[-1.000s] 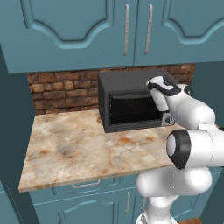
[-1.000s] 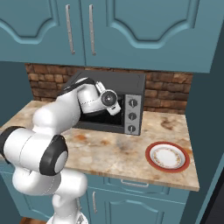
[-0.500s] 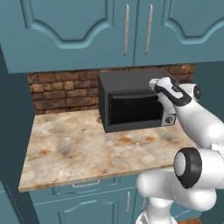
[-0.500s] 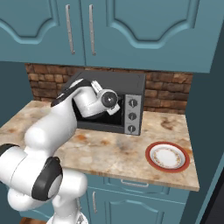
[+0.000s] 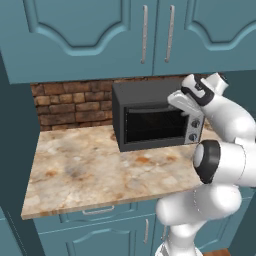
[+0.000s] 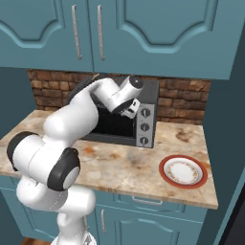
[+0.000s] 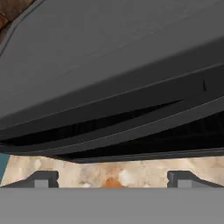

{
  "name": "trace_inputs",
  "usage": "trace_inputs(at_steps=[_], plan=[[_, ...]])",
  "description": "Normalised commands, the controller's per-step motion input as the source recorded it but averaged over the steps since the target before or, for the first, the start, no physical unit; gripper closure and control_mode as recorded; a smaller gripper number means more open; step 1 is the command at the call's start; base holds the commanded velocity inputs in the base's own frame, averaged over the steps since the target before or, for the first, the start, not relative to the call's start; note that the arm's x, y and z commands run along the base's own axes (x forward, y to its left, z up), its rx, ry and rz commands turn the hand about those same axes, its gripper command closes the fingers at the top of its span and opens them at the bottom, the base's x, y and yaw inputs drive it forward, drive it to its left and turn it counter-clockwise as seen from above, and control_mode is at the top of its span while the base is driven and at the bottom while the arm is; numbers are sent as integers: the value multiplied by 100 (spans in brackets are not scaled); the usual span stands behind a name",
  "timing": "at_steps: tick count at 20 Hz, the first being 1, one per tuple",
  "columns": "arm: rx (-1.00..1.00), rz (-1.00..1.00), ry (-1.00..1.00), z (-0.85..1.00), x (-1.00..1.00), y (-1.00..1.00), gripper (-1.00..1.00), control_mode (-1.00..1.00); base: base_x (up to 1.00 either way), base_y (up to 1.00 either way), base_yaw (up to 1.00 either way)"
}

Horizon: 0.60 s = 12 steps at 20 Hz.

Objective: Pull the toaster oven rack outwards. Pick up the baguette from the plate and place it on the toaster oven rack. Close the toaster oven door fully and set the temperature to the lowest setting.

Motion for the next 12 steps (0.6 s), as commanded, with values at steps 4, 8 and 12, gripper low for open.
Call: trace_inputs(at_steps=[4,8,12], plan=[[-10,17,-3,-26,0,-13,-100,-100,0,0,0],[-6,7,-5,-39,-29,-5,-100,-100,0,0,0],[-4,0,-22,-37,-73,0,-100,-100,0,0,0]])
